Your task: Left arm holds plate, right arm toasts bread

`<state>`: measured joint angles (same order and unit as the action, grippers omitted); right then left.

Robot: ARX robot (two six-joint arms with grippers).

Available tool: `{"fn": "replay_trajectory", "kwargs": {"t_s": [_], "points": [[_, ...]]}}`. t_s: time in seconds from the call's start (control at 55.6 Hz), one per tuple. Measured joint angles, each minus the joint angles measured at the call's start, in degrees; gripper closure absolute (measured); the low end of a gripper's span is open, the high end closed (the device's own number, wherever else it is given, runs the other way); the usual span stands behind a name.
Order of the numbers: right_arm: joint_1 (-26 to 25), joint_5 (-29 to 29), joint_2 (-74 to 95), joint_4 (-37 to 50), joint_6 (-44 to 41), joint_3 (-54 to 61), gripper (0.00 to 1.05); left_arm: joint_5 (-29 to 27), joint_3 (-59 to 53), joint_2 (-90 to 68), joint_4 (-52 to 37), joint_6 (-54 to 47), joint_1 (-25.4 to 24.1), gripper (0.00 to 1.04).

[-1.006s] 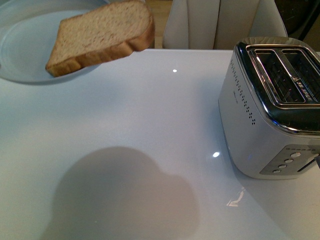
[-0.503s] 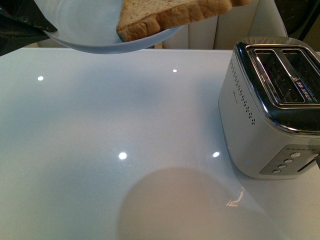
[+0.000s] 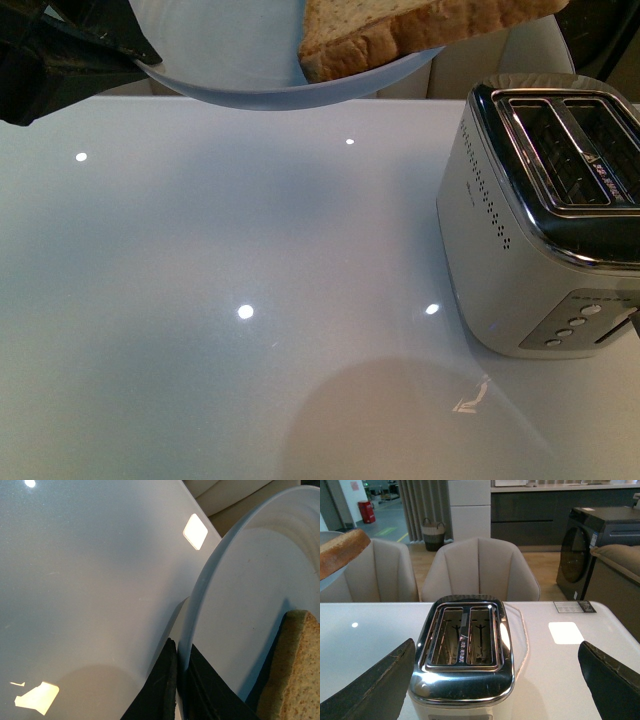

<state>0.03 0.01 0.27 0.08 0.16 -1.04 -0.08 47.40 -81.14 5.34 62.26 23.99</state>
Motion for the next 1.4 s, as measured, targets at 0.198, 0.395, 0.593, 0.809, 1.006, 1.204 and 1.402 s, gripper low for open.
{"fn": "replay_trajectory", "kwargs": {"t_s": [0.198,0.395,0.593,0.809,1.006,1.204,1.402], "points": [[0.00,0.00,0.00,0.00,0.00,0.00,0.09,0.04,0.02,0.07,0.02,0.26,0.57,1.02],[0.00,0.00,0.00,0.00,0.00,0.00,0.09,0.04,0.02,0.07,0.04,0.44,0.57,1.02],[0.00,0.00,0.00,0.00,0.00,0.00,0.09,0.02,0.02,0.07,0.04,0.46,0.57,1.02],[-1.38,-4.17,15.26,-24.79,3.89,-9.40,0.09,0.13,0.04,0.20,0.04,0.48,0.70,1.02],[-2.25,-5.38,20.50,-25.49,4.59,-11.37,0.09,-0.15,0.04,0.26,0.04,0.55,0.68,1.02],[-2.71,-7.02,31.58,-15.93,6.88,-15.43,0.09,0.00,0.07,0.26,0.04,0.59,0.72,1.02],[1.03,-9.57,44.50,-8.48,14.58,-22.73,0.09,0.02,0.07,0.26,0.04,0.61,0.72,1.02]]}}
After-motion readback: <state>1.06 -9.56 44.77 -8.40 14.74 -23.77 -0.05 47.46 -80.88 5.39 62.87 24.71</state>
